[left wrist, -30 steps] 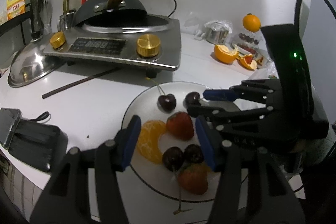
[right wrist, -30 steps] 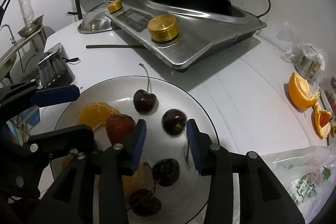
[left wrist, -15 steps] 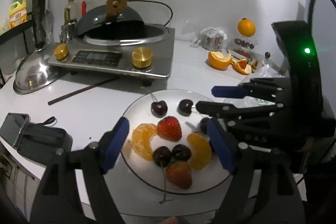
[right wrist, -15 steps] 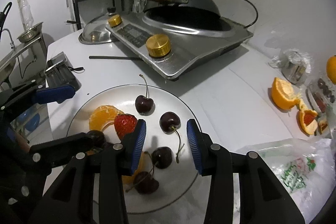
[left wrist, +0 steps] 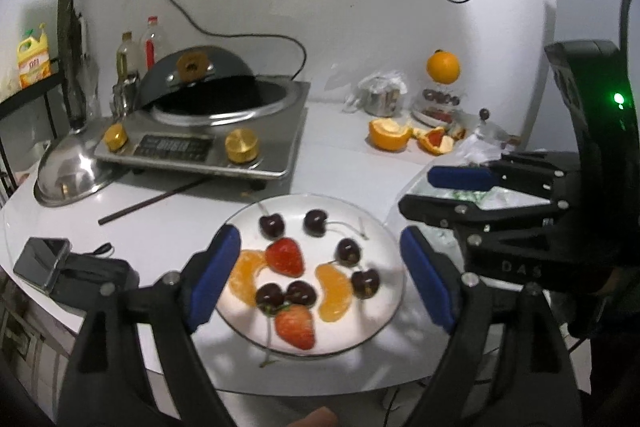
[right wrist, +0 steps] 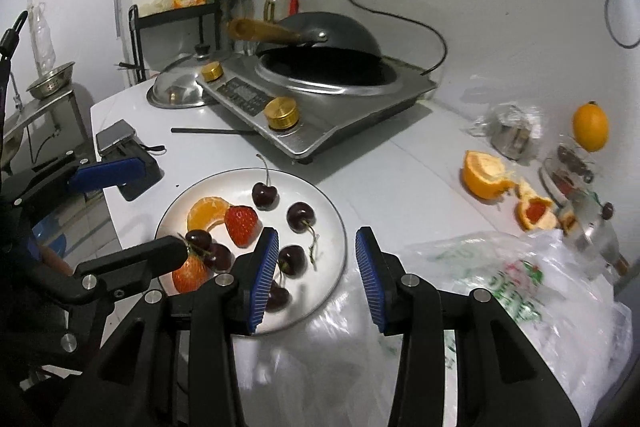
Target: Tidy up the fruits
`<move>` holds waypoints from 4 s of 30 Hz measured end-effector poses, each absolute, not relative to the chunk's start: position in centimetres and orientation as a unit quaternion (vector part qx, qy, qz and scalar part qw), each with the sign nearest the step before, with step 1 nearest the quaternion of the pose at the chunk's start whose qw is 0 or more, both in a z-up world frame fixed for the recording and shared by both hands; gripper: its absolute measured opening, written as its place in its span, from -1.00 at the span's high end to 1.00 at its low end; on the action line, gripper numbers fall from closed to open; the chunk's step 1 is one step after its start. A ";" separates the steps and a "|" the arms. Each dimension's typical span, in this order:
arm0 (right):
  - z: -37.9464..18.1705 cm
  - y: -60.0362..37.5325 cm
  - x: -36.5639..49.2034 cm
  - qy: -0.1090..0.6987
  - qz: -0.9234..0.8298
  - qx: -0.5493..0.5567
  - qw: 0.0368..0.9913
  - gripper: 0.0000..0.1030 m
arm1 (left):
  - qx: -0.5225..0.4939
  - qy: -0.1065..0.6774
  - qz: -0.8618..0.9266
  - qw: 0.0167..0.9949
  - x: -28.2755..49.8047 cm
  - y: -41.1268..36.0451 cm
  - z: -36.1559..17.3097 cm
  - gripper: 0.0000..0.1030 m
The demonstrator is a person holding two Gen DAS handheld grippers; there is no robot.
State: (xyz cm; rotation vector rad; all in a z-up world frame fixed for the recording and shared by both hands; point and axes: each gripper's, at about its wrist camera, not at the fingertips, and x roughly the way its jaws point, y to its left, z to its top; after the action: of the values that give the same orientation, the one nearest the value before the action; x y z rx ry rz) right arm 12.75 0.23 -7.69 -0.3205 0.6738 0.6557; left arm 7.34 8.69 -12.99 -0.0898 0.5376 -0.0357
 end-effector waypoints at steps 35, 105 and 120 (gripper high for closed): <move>6.0 -14.3 1.4 0.165 0.179 -0.086 0.966 -0.36 | -0.005 0.123 -0.058 0.991 0.1 -0.7 1.5 -0.88; 10.4 -17.6 4.7 0.119 0.169 -0.047 0.977 -0.39 | 0.005 0.065 -0.024 0.998 2.3 -1.7 7.1 -0.91; 10.2 -17.2 4.3 0.114 0.171 -0.053 0.977 -0.39 | 0.001 0.057 -0.025 0.998 1.2 -1.2 7.1 -0.91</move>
State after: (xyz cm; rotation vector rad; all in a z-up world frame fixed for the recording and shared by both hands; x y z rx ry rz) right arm 4.34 -17.20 10.18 -0.1072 0.2306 0.3445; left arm 1.21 -1.19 7.11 0.0019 0.1139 -0.0497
